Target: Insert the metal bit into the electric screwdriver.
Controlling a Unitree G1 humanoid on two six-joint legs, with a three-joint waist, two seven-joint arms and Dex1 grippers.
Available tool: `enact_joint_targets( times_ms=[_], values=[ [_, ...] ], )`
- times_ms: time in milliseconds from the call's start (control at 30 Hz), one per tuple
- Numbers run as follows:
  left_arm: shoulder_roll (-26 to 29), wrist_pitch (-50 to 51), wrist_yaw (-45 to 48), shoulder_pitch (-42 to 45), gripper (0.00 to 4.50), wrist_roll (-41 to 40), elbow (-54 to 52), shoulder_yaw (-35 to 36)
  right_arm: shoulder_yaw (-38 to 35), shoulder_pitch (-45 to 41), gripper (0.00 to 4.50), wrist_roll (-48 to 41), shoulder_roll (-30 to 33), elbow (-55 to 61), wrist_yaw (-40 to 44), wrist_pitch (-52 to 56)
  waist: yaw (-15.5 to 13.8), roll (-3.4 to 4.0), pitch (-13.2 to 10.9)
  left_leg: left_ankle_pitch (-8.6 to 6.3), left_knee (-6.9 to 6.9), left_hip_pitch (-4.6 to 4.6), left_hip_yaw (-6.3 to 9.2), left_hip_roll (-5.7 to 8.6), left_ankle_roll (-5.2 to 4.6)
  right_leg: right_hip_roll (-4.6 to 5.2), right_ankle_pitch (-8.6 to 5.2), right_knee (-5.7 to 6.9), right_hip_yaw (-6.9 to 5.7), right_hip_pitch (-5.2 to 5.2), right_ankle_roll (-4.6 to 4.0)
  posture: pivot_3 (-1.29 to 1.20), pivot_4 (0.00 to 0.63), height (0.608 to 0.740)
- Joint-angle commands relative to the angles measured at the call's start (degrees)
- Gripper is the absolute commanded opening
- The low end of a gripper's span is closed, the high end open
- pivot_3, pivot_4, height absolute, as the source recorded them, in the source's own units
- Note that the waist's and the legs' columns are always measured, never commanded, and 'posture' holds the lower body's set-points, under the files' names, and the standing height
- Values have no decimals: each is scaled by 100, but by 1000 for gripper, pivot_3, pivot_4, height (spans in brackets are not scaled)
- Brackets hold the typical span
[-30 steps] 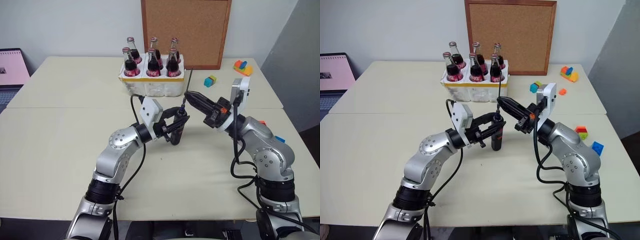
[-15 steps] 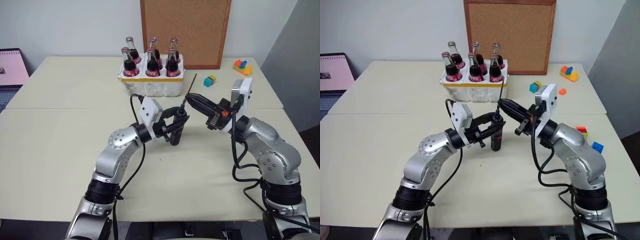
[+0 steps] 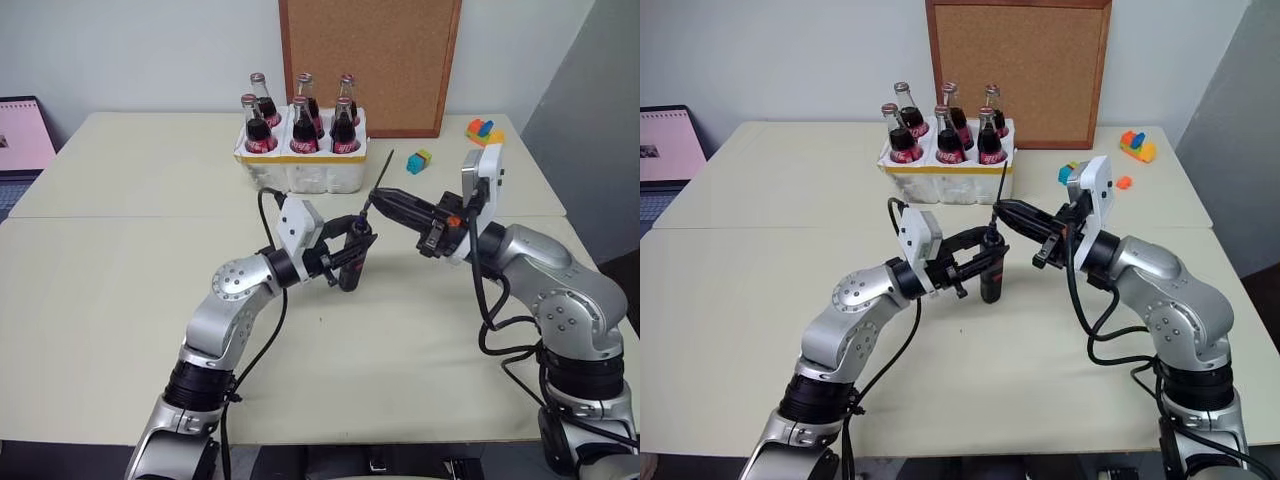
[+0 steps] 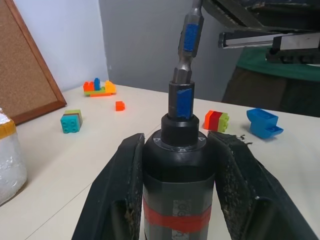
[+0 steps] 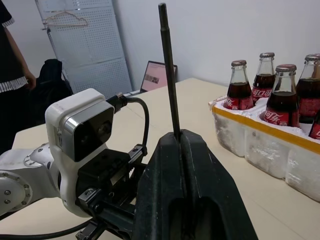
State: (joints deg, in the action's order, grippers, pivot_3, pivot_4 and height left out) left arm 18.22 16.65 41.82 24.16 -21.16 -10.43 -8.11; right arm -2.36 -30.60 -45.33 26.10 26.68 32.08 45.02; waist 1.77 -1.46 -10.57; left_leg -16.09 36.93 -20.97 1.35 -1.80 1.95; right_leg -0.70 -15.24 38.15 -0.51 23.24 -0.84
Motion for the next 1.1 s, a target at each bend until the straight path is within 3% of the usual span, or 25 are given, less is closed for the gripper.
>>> enact_joint_targets(
  times_ms=[33,367,1100],
  values=[
    [123,-11,-58,-67,1633,149,-61,60,124,-95,0,-54,75,81,17,191,0,0,0,0,0,-1,0,0,0,0,0,-3,1,0,0,0,150,740],
    [192,55,-67,-226,1632,147,-171,53,-52,-496,0,-146,173,48,36,284,0,1,-1,-1,-1,-8,1,0,-1,1,1,-13,5,2,2,0,150,740],
    [202,13,-66,-180,1632,176,-81,72,-60,-302,0,-359,346,172,107,500,-3,0,-1,-1,0,-12,1,1,-1,1,1,-14,3,4,2,0,150,740]
  ],
)
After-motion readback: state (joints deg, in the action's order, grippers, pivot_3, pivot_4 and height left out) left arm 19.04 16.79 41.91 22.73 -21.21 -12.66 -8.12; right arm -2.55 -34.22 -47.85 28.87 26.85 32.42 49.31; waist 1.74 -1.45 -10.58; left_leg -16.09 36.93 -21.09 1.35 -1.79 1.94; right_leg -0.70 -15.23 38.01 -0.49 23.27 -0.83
